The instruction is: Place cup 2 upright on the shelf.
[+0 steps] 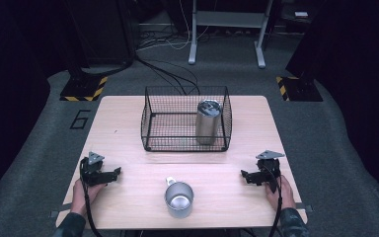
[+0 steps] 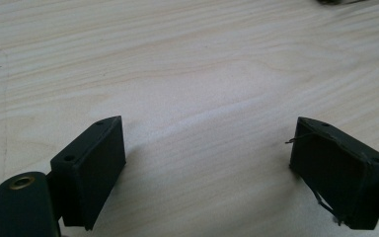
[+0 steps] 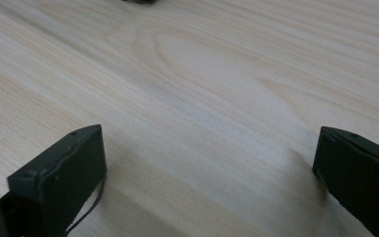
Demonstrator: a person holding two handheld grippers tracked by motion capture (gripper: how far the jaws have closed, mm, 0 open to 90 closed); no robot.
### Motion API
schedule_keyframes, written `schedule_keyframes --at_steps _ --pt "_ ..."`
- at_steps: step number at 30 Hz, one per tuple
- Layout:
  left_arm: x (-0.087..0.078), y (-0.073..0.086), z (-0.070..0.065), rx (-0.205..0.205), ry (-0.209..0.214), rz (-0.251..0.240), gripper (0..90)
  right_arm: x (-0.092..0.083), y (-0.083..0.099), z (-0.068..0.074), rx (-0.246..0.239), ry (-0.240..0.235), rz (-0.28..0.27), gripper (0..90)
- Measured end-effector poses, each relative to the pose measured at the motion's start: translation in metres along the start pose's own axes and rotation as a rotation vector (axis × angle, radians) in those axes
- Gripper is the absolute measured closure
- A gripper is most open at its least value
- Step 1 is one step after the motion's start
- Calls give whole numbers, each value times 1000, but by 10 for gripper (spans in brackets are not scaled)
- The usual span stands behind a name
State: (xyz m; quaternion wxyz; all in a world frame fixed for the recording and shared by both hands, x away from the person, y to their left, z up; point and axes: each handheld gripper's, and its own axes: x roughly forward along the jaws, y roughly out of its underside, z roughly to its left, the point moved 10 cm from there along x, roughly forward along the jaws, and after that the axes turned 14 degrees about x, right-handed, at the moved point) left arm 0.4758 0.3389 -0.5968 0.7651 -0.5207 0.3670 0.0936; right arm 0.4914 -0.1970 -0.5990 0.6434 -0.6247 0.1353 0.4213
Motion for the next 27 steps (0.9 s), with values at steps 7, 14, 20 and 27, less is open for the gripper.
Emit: schedule_keyframes --at_steps 7,14,20,27 --pt "-4 -3 -5 -4 -5 13 44 5 -5 1 -26 -20 -4 0" --pt "-31 -26 -34 23 107 -46 0 5 -4 0 -32 -20 7 0" --pt "-45 -43 -58 70 158 -82 0 5 -4 0 -35 -19 4 0" --pt "-61 -59 -78 90 210 -126 0 5 -4 0 -31 -19 3 0"
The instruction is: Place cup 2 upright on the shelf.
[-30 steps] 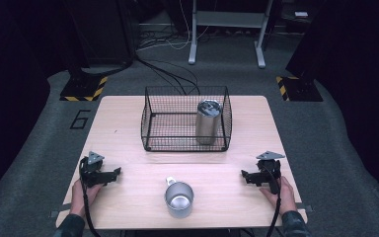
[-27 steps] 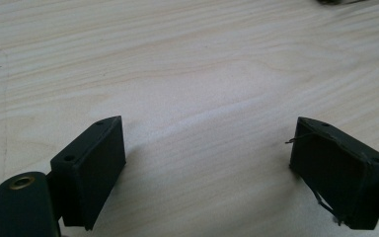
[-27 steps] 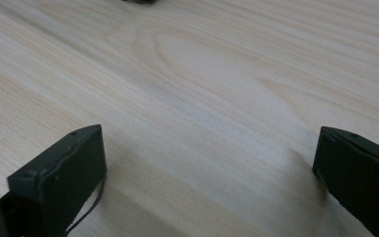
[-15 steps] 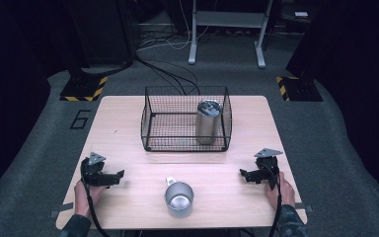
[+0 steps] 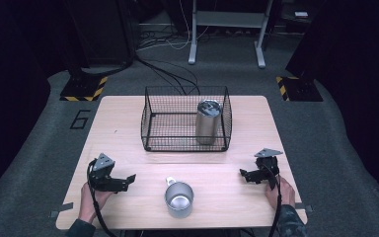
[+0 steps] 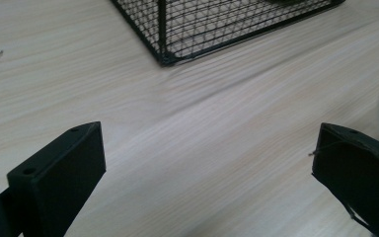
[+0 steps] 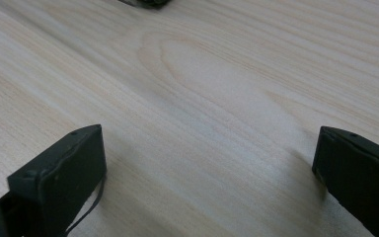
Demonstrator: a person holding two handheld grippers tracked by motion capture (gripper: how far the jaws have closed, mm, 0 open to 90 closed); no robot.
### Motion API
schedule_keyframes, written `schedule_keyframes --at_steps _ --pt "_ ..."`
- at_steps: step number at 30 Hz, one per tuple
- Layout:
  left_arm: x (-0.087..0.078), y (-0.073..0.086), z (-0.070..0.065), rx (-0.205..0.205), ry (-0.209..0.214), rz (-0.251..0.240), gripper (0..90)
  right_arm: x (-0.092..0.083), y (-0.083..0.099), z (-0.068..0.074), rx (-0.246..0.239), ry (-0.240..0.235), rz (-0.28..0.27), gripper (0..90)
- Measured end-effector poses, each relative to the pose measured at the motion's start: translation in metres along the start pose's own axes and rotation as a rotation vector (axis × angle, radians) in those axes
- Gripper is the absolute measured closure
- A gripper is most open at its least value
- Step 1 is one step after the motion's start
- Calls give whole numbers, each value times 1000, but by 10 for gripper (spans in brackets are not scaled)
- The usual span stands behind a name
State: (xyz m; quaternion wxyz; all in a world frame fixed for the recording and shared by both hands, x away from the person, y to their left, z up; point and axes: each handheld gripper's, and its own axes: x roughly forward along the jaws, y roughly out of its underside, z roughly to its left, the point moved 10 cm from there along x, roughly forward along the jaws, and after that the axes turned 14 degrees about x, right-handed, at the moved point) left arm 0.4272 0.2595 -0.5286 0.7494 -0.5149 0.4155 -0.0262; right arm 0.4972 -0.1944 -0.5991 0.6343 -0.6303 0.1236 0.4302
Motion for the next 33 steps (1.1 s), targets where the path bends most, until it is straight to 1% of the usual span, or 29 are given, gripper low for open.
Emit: schedule_keyframes --at_steps 1,2,3,4,5,6,7,8,9,11,12,13,15,16,17,19,20,23,24,25,27,28,29,31,32,33 --pt "-2 -6 -6 5 15 -18 0 0 0 0 -1 0 1 0" --pt "-2 -6 -6 5 15 -18 0 0 0 0 0 0 0 0" --pt "-4 -12 -13 18 27 -28 0 0 0 0 -1 0 0 0" --pt "-5 -14 -16 28 38 -25 0 0 0 0 0 0 1 0" --pt "-6 -16 -19 30 45 -33 0 0 0 0 0 0 0 0" --pt "-6 -16 -19 30 45 -33 0 0 0 0 0 0 0 0" --pt "-7 -21 -24 44 56 -42 0 0 0 0 1 2 0 0" --pt "-7 -21 -24 44 56 -42 0 0 0 -1 -3 1 -4 0" --pt "-8 -24 -27 47 64 -48 0 0 0 -1 -3 1 -4 0" --pt "-12 -32 -37 64 90 -64 0 0 0 -1 -3 1 -2 0" --pt "-12 -32 -37 64 90 -64 0 0 0 -1 -3 1 -2 0" --pt "-15 -38 -44 82 102 -77 0 0 0 -1 -2 1 -1 0" --pt "-18 -44 -50 100 111 -85 0 0 0 -1 -1 2 -1 0" --pt "-18 -44 -50 100 111 -85 0 0 0 -1 -1 3 -3 0" --pt "-21 -50 -58 106 125 -95 0 0 0 -1 1 4 -3 0" --pt "-25 -56 -65 120 140 -111 0 0 0 -1 -1 3 -3 0" --pt "-25 -56 -65 120 140 -111 0 0 0 -1 -1 3 -3 0" --pt "-30 -65 -78 140 164 -149 0 0 0 -1 1 3 -3 0" --pt "-32 -68 -84 147 179 -160 0 0 0 -1 5 3 -2 0" --pt "-33 -72 -92 166 194 -171 0 0 0 -1 6 5 -4 0" --pt "-34 -74 -102 185 222 -168 0 -1 1 -1 10 5 -2 0" --pt "-34 -74 -102 185 222 -168 0 -1 1 -1 10 5 -2 0" --pt "-33 -76 -110 195 241 -168 0 -1 1 -1 10 5 -2 0" --pt "-32 -79 -117 196 255 -176 0 -1 1 -1 10 5 -2 0" --pt "-32 -79 -117 196 255 -176 0 -1 1 -1 10 5 -2 0" --pt "-31 -81 -123 197 271 -179 0 -1 1 -1 10 5 -2 0"
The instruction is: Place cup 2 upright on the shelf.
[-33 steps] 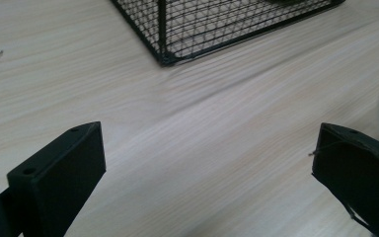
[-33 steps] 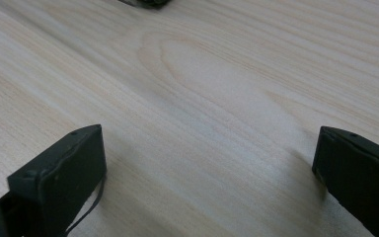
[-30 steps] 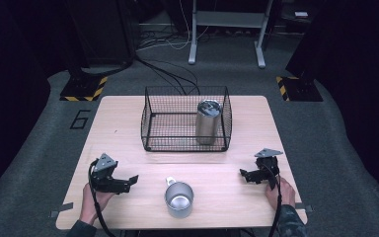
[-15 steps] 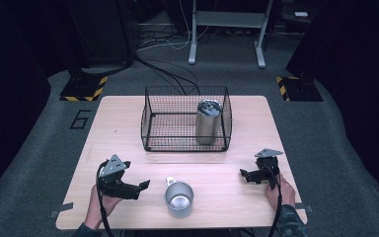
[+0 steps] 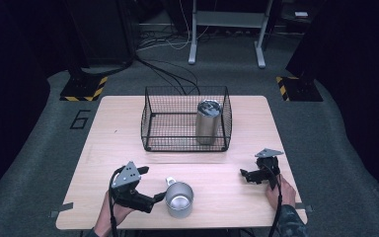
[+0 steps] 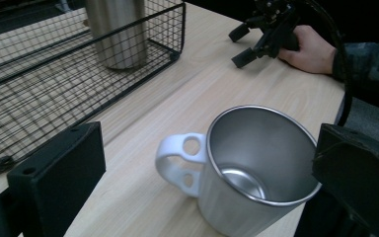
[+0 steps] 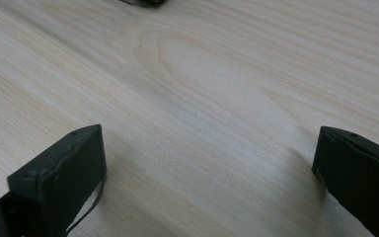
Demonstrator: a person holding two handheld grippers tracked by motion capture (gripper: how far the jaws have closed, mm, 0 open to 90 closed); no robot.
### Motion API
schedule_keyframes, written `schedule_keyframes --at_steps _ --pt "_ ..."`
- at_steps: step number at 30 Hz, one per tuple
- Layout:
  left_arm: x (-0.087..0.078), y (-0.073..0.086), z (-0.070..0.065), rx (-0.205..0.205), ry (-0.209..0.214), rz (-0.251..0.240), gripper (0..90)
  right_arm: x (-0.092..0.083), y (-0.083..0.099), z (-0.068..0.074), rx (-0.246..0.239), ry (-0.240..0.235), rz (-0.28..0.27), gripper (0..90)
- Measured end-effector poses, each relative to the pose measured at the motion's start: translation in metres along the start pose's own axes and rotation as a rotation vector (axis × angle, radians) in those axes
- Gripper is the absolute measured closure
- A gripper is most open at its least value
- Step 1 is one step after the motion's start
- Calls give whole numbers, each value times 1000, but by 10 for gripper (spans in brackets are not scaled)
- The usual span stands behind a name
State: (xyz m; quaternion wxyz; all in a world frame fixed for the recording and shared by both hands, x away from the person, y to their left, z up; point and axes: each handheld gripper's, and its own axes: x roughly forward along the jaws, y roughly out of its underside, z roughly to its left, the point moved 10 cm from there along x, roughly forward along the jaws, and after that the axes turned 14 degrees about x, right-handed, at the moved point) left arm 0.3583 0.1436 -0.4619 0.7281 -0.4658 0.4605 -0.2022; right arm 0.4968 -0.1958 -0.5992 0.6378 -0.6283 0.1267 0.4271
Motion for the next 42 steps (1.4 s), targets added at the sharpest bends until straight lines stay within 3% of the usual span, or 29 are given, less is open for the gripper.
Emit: schedule_keyframes --at_steps 6,8,16,18,19,30,42 --pt "10 -3 -13 25 57 -4 0 0 0 0 0 0 0 0" --pt "17 -1 -19 56 75 16 0 0 0 0 0 0 0 0" --pt "35 0 -32 71 132 21 0 0 0 0 -1 -1 1 0" --pt "37 -1 -33 75 129 24 0 0 0 0 -1 -2 1 0" --pt "41 -1 -36 98 136 29 0 0 0 0 -1 -2 1 0" --pt "58 -1 -42 103 173 24 0 0 0 0 -1 -2 0 0" --pt "69 6 -43 117 186 42 0 0 0 0 -1 -1 0 0"
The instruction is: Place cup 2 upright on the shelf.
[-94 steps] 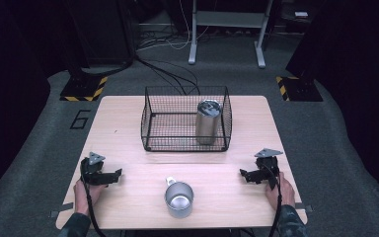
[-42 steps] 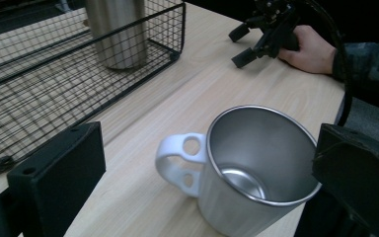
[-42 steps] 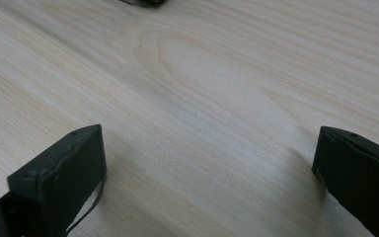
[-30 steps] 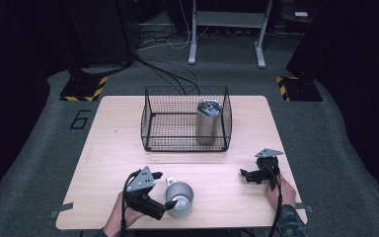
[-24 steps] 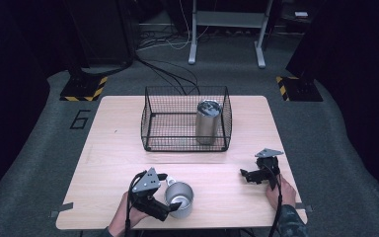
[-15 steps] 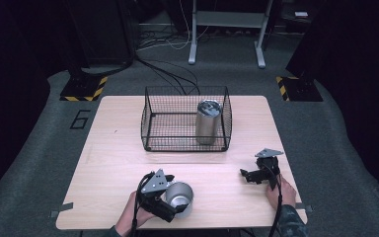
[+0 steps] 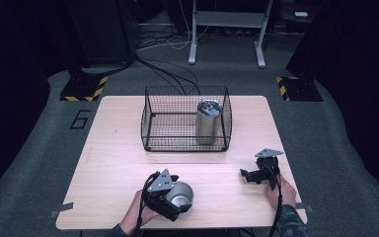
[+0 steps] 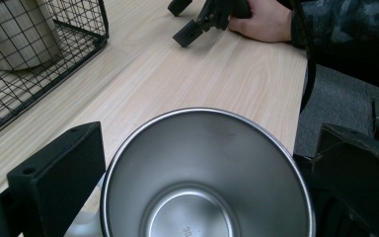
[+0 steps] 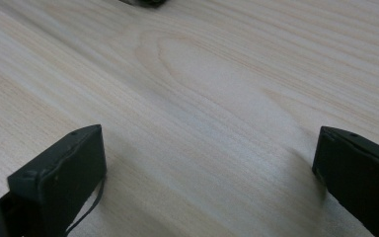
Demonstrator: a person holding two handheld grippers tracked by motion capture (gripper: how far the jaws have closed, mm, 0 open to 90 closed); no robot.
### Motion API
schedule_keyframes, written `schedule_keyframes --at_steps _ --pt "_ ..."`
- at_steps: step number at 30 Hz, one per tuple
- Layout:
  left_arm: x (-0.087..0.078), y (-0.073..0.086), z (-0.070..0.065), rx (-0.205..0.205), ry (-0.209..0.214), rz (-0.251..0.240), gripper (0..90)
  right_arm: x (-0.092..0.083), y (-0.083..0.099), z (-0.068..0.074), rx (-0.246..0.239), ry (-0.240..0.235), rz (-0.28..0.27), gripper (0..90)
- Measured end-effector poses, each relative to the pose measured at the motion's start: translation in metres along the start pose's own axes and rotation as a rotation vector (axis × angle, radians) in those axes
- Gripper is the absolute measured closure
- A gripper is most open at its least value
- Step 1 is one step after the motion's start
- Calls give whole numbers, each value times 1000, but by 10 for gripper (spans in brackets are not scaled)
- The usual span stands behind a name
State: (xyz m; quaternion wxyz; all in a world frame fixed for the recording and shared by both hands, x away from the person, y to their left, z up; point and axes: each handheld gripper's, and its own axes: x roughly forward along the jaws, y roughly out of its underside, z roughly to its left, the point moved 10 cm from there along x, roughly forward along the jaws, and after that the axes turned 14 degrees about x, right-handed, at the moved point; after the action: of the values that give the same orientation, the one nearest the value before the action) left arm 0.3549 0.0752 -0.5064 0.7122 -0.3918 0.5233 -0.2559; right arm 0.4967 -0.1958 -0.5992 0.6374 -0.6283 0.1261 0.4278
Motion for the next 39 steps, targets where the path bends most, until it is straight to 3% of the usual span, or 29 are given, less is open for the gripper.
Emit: schedule_keyframes --at_steps 18,23,26,39 --pt "10 6 -1 47 -11 25 6 0 0 0 1 1 0 0" --pt "12 6 -1 48 -14 29 43 0 0 0 1 1 0 0" --pt "14 7 -2 68 -26 38 52 0 0 0 1 1 -1 0" --pt "13 7 -2 68 -36 -1 62 0 0 0 1 1 0 0"
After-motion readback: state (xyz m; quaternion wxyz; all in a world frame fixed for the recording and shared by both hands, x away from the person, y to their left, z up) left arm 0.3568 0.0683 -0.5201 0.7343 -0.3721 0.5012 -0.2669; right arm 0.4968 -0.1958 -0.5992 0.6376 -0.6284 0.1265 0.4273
